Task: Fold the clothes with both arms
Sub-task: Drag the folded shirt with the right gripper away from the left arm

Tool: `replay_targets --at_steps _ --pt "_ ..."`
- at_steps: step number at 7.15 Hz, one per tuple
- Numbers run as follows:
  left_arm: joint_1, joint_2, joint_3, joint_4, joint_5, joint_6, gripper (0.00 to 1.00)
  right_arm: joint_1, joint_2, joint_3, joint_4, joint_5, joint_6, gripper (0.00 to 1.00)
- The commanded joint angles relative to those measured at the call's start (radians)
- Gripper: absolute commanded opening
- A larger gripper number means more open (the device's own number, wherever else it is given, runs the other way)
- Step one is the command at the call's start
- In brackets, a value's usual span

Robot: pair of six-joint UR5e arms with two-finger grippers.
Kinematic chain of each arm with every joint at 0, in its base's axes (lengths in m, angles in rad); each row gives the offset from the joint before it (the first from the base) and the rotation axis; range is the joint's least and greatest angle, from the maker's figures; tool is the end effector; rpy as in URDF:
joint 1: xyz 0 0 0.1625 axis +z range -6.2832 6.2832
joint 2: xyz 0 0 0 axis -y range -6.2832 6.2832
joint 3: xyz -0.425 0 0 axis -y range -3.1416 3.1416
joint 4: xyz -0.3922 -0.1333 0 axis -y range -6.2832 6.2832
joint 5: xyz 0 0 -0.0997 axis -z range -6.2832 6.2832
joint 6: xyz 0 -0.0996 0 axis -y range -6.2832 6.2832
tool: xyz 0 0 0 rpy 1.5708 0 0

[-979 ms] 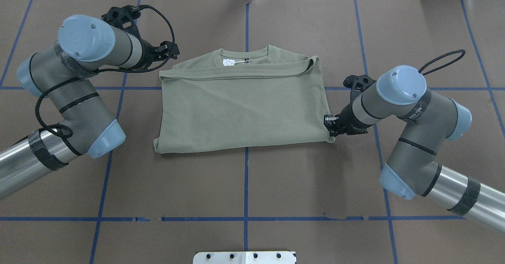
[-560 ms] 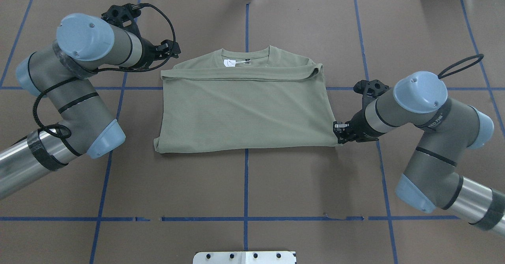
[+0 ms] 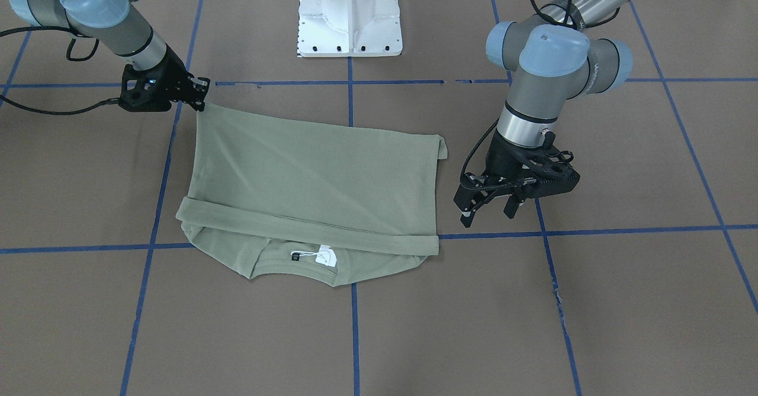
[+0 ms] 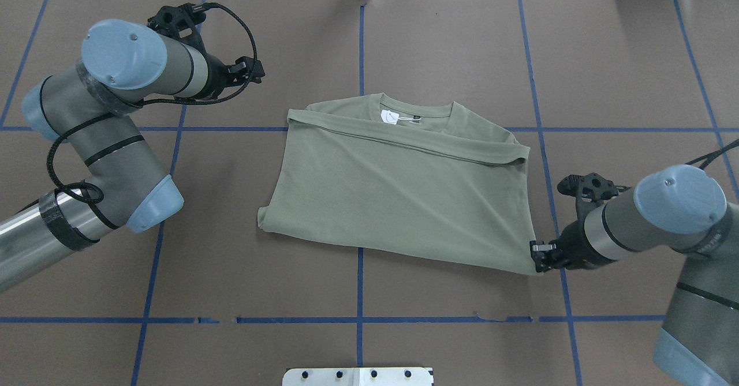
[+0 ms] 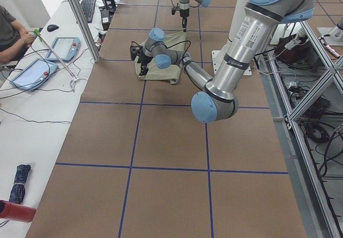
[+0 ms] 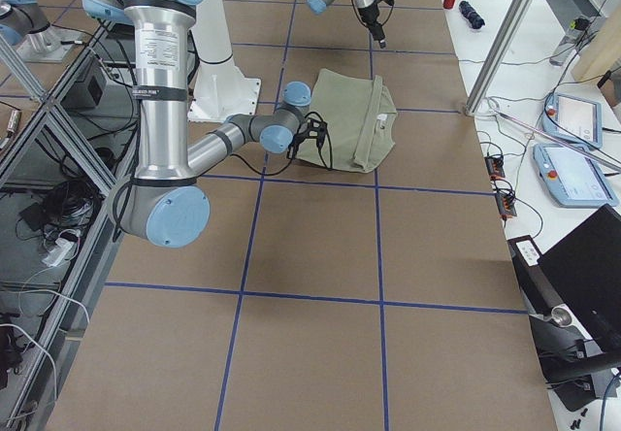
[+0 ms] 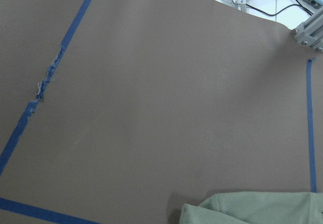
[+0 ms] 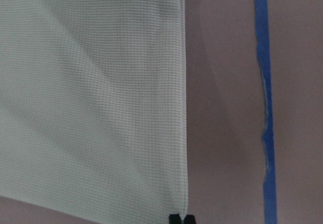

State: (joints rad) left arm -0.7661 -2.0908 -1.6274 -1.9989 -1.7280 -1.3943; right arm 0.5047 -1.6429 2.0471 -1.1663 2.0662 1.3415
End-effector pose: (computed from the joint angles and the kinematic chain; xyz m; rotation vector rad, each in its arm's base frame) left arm 0.4059 -0.5538 0.2861 0.3303 0.9677 -0.4590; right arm -0.3630 -0.2987 0.4205 -0.1524 -0.9054 0.0555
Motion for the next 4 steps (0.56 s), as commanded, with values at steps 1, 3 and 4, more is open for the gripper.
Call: replay_targets --at_steps 1,3,4 --pt "0.005 0.0 -0.002 0.002 0.016 0.0 1.0 -0.182 -0.126 0.097 0.002 0.005 0.112 0.0" --pt "0.008 0.005 -0.002 0.0 0.039 0.0 1.0 -0.314 -0.182 0.137 0.002 0.005 0.148 0.0" --pt "0.01 0.005 -0.002 0.002 0.039 0.0 1.0 -0.324 -0.204 0.157 0.003 0.021 0.148 0.23"
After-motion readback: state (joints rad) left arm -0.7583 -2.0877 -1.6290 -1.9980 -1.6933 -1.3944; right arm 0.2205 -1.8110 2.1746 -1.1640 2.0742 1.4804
